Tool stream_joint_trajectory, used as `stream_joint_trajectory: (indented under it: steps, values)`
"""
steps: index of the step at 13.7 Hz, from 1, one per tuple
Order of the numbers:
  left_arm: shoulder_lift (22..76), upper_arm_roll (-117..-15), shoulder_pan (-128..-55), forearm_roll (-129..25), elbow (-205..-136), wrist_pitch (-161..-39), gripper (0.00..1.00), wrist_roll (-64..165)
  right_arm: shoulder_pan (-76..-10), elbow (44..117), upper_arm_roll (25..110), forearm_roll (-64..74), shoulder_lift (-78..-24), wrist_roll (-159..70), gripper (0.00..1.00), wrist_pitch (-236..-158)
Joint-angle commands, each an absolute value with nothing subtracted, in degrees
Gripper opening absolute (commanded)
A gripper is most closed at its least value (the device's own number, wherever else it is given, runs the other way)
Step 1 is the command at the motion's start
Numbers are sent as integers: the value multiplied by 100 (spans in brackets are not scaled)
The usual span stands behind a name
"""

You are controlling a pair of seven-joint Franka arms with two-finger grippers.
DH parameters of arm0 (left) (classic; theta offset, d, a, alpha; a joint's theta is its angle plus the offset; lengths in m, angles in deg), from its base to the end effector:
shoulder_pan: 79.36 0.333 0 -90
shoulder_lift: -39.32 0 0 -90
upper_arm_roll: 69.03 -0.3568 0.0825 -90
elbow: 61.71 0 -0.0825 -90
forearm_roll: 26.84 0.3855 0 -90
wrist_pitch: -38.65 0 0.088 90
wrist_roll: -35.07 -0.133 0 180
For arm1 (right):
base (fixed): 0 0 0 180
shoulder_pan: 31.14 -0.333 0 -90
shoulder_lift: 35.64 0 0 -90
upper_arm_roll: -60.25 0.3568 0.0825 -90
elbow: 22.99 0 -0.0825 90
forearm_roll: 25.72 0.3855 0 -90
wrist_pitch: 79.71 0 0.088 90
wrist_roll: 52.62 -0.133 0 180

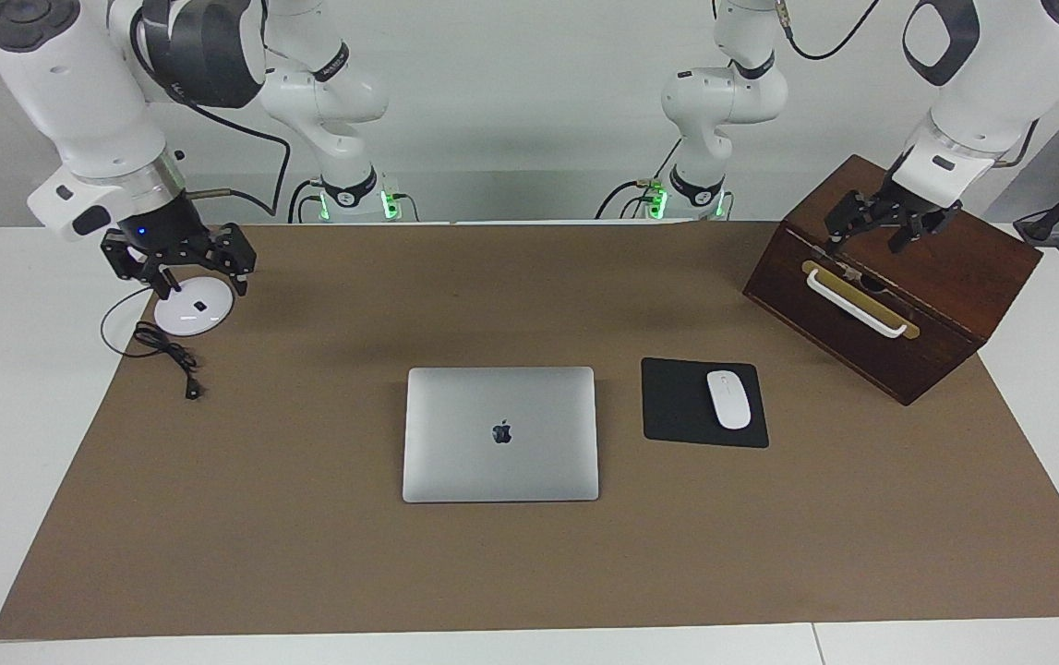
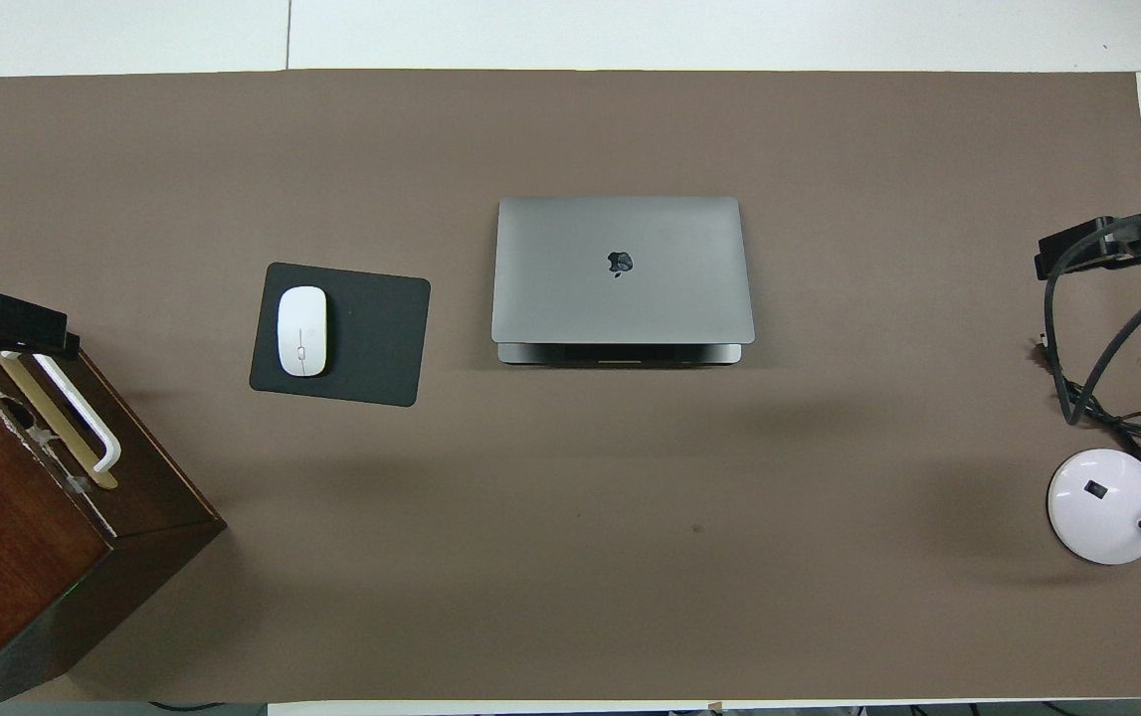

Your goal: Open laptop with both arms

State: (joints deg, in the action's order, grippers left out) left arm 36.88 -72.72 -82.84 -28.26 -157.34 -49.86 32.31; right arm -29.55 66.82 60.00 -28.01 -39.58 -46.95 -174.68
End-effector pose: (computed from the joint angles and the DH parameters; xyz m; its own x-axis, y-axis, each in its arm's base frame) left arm 0.5336 -0.0007 0.6142 0.9957 -0.0454 -0.0803 -0.0430 -0.9986 0.0314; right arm 0.5872 -0.0238 0.6094 0.9974 0.0702 0.0171 0.0694 -0.9967 0.0421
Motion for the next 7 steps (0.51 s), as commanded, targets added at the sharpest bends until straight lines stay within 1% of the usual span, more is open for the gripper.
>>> stream_joint_trajectory:
  steps: [1,3,4,7]
  values:
    - [3476,-7238,-8357,-2754,-16154,-5431,93,3322,-2938,6622,6008,-2669,-3995,-4638,100,-17542]
    - [3353,-7229,-8401,-2754,-16444,-5644,18,3331,-2947,6640,6008,-2721,-4021,-4699,100,-17769]
    - [3274,-7229,-8401,-2754,-16567,-5636,0,3314,-2947,6640,6016,-2739,-4047,-4717,100,-17875]
    - [3264,-7229,-8393,-2754,-16560,-5645,0,3304,-3008,6622,6095,-2748,-4205,-5067,100,-18183]
